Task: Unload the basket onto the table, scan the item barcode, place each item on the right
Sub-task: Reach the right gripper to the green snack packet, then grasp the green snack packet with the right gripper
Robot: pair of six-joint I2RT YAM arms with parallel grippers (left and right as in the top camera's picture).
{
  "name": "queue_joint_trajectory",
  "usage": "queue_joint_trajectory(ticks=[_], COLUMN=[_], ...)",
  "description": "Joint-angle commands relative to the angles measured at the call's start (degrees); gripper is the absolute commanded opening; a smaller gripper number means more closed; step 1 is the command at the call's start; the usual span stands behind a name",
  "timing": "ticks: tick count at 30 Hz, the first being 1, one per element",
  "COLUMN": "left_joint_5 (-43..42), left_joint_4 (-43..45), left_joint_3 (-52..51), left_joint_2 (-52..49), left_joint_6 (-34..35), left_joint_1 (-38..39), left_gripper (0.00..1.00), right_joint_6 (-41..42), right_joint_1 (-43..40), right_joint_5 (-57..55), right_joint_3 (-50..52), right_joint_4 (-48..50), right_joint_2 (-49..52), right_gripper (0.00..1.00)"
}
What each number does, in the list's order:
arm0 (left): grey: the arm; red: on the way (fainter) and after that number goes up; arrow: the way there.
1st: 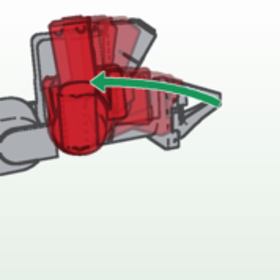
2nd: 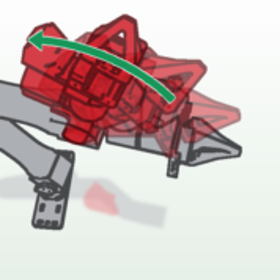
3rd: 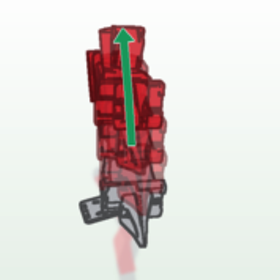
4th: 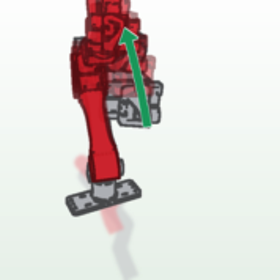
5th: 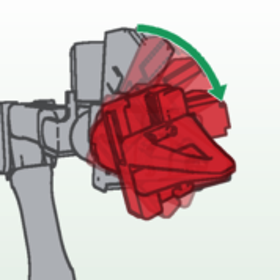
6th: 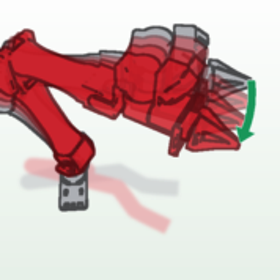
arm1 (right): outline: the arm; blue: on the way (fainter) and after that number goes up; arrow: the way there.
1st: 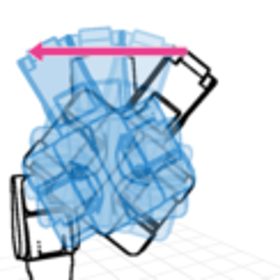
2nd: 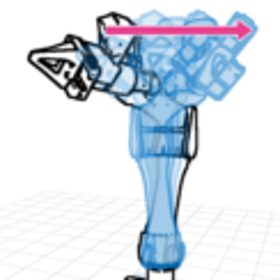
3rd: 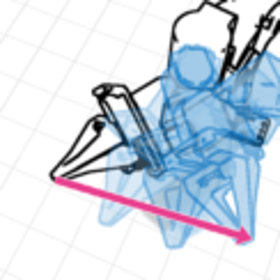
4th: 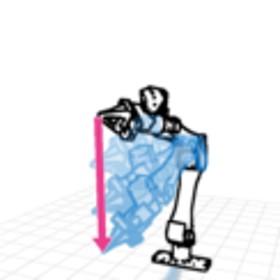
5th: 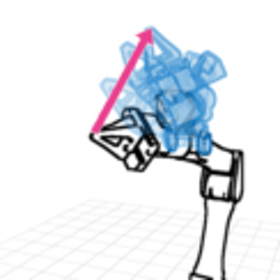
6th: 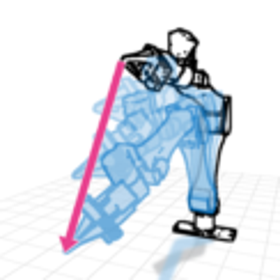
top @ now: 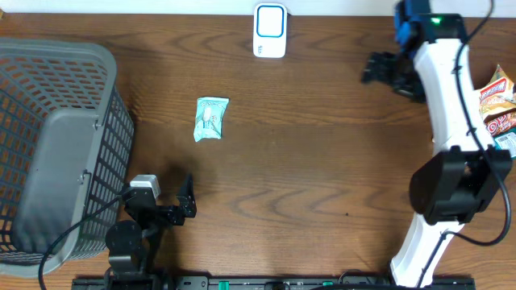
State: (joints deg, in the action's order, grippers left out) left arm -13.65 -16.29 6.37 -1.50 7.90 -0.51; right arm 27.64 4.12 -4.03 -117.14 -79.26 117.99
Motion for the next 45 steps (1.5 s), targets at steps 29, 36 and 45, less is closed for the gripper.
queue_joint_trajectory(ticks=[29,36,45], left_joint_5=[-0.72,-0.72,-0.72], left_joint_4=[-1.22,-1.22,-1.22], left_joint_3=[-0.9,-0.9,-0.9], left_joint_2=[0.15,0.15,0.15], left_joint_6=[0.52,0.52,0.52], left_joint_1=[0.07,0.07,0.07], left_gripper=[0.98,0.98,0.98], right_joint_6=[0.17,-0.09,-1.55], right_joint_1=[38.71,38.64,38.62], right_joint_5=[7.63,7.61,7.41], right_joint_3=[18.21,18.21,18.21], right_joint_4=[60.85,61.53,56.78], right_joint_2=[9.07,12.35,16.74], right_gripper=[0.99,0.69,0.57])
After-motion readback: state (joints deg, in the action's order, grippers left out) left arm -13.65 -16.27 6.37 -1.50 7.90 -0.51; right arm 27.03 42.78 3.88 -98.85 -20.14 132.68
